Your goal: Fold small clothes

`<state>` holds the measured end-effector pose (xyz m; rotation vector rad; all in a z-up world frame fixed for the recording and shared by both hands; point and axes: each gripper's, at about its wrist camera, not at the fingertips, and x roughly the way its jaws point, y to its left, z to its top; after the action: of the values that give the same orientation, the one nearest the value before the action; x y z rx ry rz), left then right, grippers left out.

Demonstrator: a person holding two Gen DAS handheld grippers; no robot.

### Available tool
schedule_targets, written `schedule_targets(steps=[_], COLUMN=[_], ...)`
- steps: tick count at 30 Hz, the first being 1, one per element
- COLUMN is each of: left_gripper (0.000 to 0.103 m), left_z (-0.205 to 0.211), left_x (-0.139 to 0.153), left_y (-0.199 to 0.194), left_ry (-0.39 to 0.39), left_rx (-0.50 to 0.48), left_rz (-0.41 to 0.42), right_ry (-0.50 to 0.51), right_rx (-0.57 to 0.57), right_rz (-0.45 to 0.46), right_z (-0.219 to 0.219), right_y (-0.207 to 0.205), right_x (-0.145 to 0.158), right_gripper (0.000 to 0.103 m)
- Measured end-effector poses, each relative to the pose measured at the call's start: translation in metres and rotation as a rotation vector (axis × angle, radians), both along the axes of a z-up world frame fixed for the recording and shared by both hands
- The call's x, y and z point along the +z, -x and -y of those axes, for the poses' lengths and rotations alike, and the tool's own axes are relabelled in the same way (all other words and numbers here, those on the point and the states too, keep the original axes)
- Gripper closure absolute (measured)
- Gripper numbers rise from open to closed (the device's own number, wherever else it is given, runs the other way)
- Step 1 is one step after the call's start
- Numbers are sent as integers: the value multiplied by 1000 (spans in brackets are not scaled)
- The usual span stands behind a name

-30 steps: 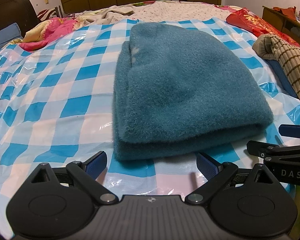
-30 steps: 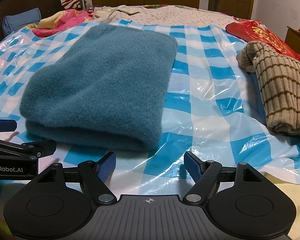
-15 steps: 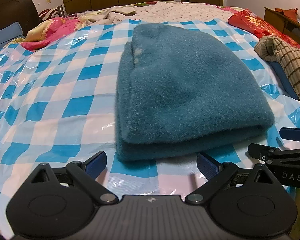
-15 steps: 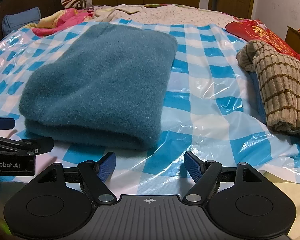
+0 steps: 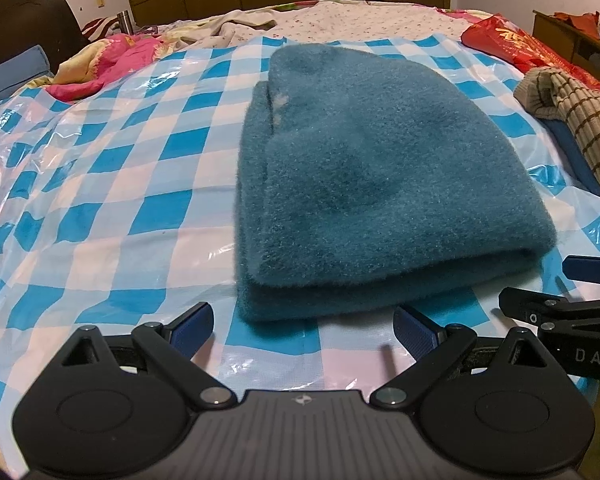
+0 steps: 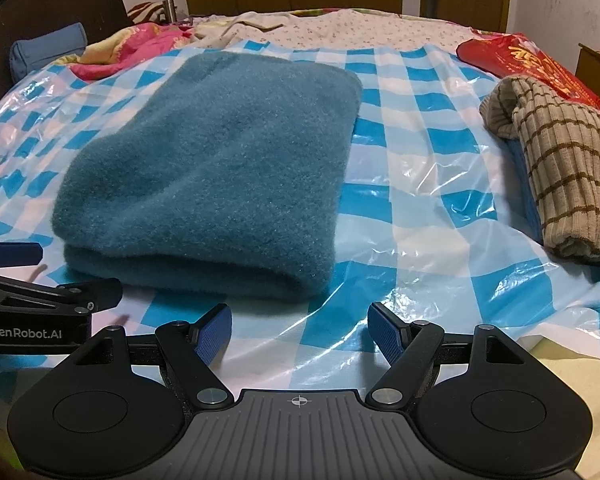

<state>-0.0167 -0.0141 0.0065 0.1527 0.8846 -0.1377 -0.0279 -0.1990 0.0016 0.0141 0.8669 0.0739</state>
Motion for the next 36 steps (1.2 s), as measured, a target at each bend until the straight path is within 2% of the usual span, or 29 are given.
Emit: schedule_targets(steps=[5,36], left_gripper=[0,0], left_z=[2,3], left_x=[-1,1], left_y=[0,0], left_ry=[-22,-29], left_rx=[3,1], left_rz=[4,8], right_ry=[0,7], right_rx=[0,3], right_rz=[-2,-7], right_z=[0,-3], right_y=[0,1], right_x=[0,-3], right_gripper=[27,27])
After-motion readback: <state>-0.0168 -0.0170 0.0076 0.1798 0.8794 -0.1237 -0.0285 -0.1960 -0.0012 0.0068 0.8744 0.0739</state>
